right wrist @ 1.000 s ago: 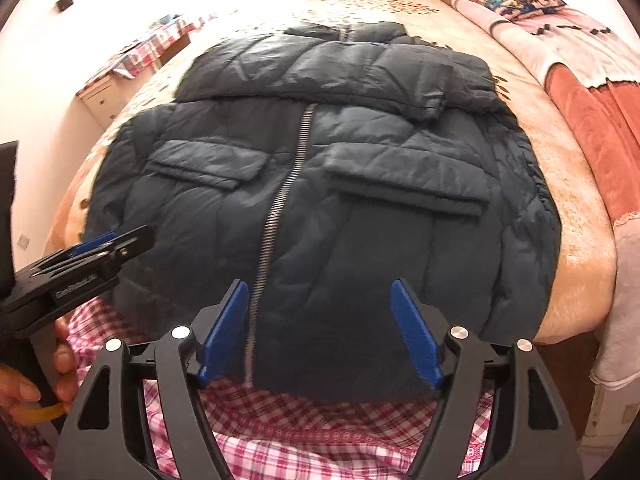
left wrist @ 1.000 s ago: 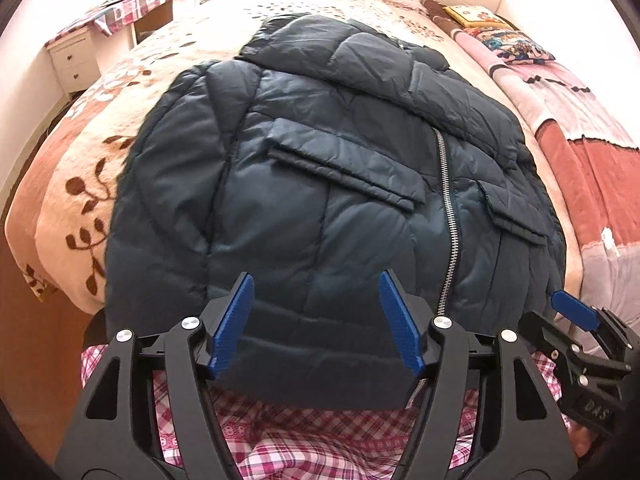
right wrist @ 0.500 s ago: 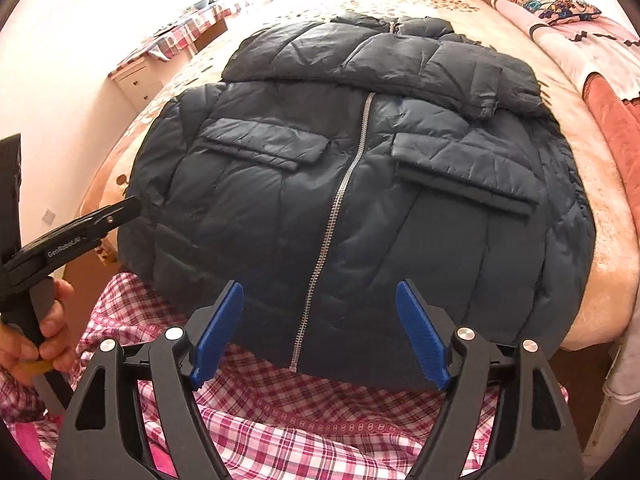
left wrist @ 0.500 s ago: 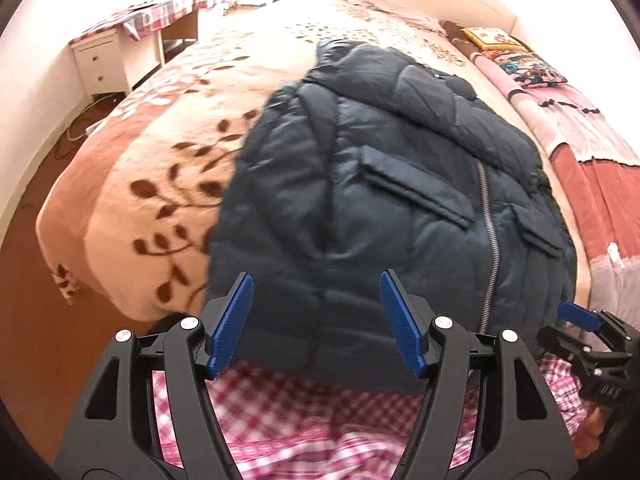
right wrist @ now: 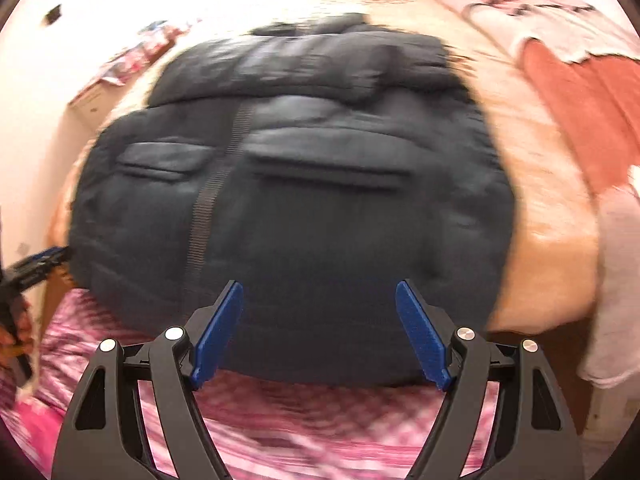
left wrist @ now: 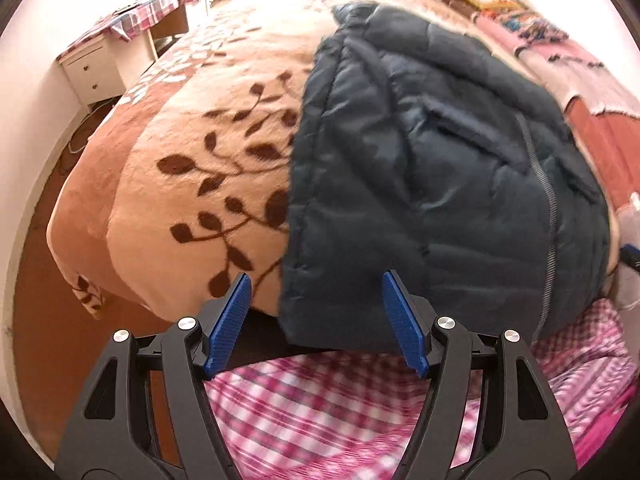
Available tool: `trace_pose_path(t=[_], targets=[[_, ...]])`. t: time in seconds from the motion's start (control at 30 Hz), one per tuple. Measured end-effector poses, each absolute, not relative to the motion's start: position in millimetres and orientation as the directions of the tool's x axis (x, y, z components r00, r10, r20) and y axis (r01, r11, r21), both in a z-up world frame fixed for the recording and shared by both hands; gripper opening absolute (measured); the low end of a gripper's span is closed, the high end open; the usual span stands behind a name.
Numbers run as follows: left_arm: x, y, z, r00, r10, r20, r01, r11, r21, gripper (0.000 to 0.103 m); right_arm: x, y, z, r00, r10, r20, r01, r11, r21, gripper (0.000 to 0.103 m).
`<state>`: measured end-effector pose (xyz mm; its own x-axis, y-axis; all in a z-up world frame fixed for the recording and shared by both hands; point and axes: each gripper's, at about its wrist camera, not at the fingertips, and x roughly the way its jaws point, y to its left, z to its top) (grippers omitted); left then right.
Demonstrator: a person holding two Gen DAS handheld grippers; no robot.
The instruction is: Fold large clothes
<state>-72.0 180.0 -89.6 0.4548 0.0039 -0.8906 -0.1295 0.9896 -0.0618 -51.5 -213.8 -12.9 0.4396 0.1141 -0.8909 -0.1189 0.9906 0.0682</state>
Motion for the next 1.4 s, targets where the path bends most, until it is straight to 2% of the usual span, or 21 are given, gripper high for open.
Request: trace_pose_path(t=[0.13,0.33,0.47,0.67,0.73,0.8,0.83,0.87,0.9,0.93,1.0,1.13,1.4], targets=[[-67,186,-100,0.44,-0.036,-0.897,-0.113,0.989,-0.095,0.069,-56,-260,-29,0.408,0.052,-0.911,-0.062,0.998,0.029,0.077],[-58,178,-106,0.433,-0.099,-0.896,-0.058,0.989,-0.137,0.07,-54,-300,-60,0.345,0.061,-0.937,-0.027,0.998,0.055,0.078],[-50,175,-114,0.419,-0.089,-0.904,-0.046,0.992,-0.118,0.073,-44,-309,-78,0.318,0.127,-0.94,-0.017,0.992,0.128,0.078],[-43,177,-124,0.41,-0.131,-0.903,-0.032,0.987,-0.158,0.076,-27,-320,-107,0.262,0.209,-0.942,-0.011,0.977,0.214,0.078],[-44,179,-125,0.415,-0.149,-0.897,-0.023,0.985,-0.174,0.076,-25,-326,-118,0.215,0.283,-0.935,0.022,0.956,0.294,0.074],[-44,183,-126,0.42,-0.167,-0.892,-0.014,0.982,-0.19,0.071,-28,-333,-126,0.188,0.396,-0.899,0.054,0.91,0.412,0.05],[-46,186,-126,0.423,-0.182,-0.888,-0.01,0.979,-0.205,0.063,-30,-334,-125,0.194,0.399,-0.896,0.051,0.908,0.416,0.046],[-48,189,-124,0.425,-0.211,-0.88,-0.004,0.972,-0.235,0.046,-32,-334,-124,0.198,0.405,-0.892,0.041,0.906,0.421,0.037],[-50,192,-123,0.42,-0.28,-0.863,0.014,0.953,-0.302,0.034,-32,-334,-124,0.198,0.405,-0.892,0.041,0.906,0.421,0.027],[-52,195,-121,0.423,-0.322,-0.847,0.019,0.938,-0.347,0.02,-38,-336,-118,0.208,0.422,-0.883,0.033,0.899,0.437,0.023],[-57,199,-114,0.44,-0.334,-0.833,0.023,0.932,-0.361,0.013,-41,-337,-114,0.218,0.427,-0.877,0.031,0.896,0.444,0.013],[-68,195,-92,0.492,-0.345,-0.8,0.048,0.928,-0.371,0.008,-56,-345,-86,0.292,0.452,-0.843,0.018,0.878,0.478,0.011],[-65,189,-21,0.632,-0.393,-0.668,0.094,0.895,-0.437,0.007,-64,-360,-18,0.477,0.513,-0.714,-0.019,0.818,0.575,0.009]])
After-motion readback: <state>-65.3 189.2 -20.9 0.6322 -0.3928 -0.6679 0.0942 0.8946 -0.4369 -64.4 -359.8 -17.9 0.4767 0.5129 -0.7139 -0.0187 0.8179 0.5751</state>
